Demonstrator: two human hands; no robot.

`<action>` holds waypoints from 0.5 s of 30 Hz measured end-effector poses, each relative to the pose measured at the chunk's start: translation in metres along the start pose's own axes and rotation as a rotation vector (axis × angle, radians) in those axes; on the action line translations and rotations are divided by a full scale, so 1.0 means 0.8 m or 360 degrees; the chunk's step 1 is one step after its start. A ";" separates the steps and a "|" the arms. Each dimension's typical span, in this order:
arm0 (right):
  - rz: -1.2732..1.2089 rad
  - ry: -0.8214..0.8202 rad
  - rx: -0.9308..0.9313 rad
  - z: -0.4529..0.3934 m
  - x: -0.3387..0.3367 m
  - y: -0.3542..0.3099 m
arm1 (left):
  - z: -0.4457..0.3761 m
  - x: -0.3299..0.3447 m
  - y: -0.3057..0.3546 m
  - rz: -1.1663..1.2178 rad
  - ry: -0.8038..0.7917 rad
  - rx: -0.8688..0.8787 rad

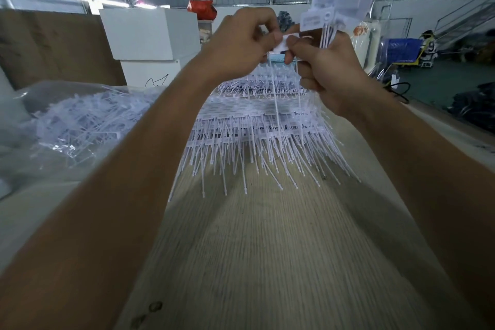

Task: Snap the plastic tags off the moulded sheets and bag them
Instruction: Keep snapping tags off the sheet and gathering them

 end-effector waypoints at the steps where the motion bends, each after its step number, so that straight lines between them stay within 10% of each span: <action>1: -0.0046 -0.0012 -0.0007 0.002 0.003 -0.003 | 0.000 -0.002 -0.001 0.0075 0.0017 -0.0026; 15: 0.0786 -0.0103 -0.0519 0.012 0.021 -0.041 | -0.004 -0.007 -0.032 0.0727 0.0002 -0.0356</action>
Point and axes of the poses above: each hand's wrist, its own z-axis away from the middle knuckle, its own x-axis out of the palm, y = z × x, the point moved 7 cm from there along -z, towards the middle knuckle, and after that the axes turned 12 degrees about -z, right-handed, at the moved point
